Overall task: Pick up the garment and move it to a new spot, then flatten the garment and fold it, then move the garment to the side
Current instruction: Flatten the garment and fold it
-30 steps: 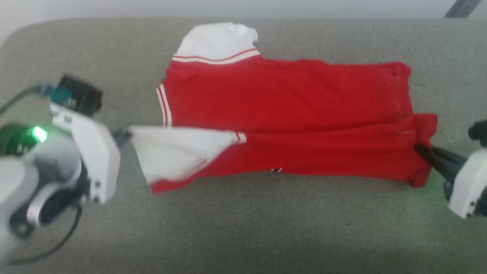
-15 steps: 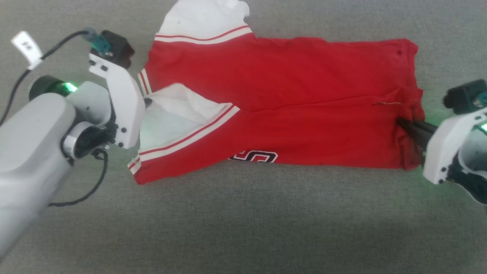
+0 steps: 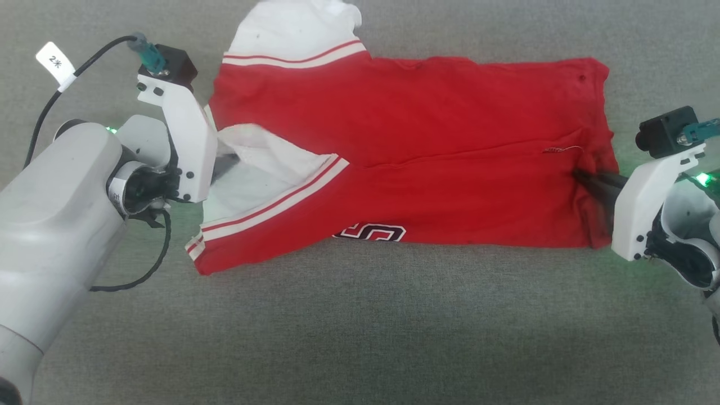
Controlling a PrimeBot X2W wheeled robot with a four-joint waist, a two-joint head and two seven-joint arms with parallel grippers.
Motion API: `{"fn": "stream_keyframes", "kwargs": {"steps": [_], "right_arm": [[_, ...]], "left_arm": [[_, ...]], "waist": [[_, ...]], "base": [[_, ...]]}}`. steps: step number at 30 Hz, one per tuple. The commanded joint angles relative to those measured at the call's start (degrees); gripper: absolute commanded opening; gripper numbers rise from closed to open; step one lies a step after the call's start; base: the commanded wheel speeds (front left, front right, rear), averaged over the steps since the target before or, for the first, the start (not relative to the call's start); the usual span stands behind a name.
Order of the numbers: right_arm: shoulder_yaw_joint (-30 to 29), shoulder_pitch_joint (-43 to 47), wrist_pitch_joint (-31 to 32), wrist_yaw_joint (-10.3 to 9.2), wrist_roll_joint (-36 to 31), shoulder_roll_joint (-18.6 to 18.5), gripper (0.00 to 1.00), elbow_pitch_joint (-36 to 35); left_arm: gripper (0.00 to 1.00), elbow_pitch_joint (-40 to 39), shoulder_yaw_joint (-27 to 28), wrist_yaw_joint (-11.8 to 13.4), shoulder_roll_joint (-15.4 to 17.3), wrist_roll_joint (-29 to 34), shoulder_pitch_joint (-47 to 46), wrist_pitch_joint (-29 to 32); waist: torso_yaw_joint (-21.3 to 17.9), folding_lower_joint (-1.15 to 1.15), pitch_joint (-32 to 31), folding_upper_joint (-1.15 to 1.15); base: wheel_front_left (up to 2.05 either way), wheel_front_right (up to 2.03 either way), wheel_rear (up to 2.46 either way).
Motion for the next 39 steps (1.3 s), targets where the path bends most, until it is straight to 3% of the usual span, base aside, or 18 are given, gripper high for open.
{"fn": "stream_keyframes", "kwargs": {"steps": [1, 11, 22, 32, 39], "right_arm": [[-0.05, 0.10, -0.58, -0.09, 0.09, -0.08, 1.00, -0.29], [-9.27, 5.34, -8.94, -0.08, -2.42, -0.13, 1.00, -2.53], [-26.22, 13.52, -17.02, -0.08, -14.24, 6.15, 1.00, -9.80], [-38.76, 21.24, -15.48, -0.08, -23.21, 15.43, 1.00, -20.67], [-41.83, 24.90, -11.21, -0.08, -24.55, 19.35, 1.00, -25.30]], "left_arm": [[1.00, 0.22, 0.31, 0.16, 0.11, -0.61, -0.57, -0.30], [1.00, -6.77, 0.64, 3.05, 3.87, -1.53, 2.87, 1.53], [1.00, -24.71, 0.34, 12.83, 10.21, -4.86, 13.02, 5.98], [1.00, -30.67, 0.68, 19.42, 13.46, -5.43, 18.41, 5.23], [1.00, -26.31, 1.23, 20.02, 12.58, -5.15, 19.99, 2.15]], "waist": [[0.26, 0.00, -0.60, 0.00], [2.04, 0.00, -4.22, 0.00], [2.36, 0.00, -5.79, 0.00], [0.05, 0.00, -4.89, 0.00], [-2.48, 0.00, -3.88, 0.00]], "base": [[0.00, 0.00, 0.00], [0.00, 0.00, 0.00], [0.00, 0.00, 0.00], [0.00, 0.00, 0.00], [0.00, 0.00, 0.00]]}}
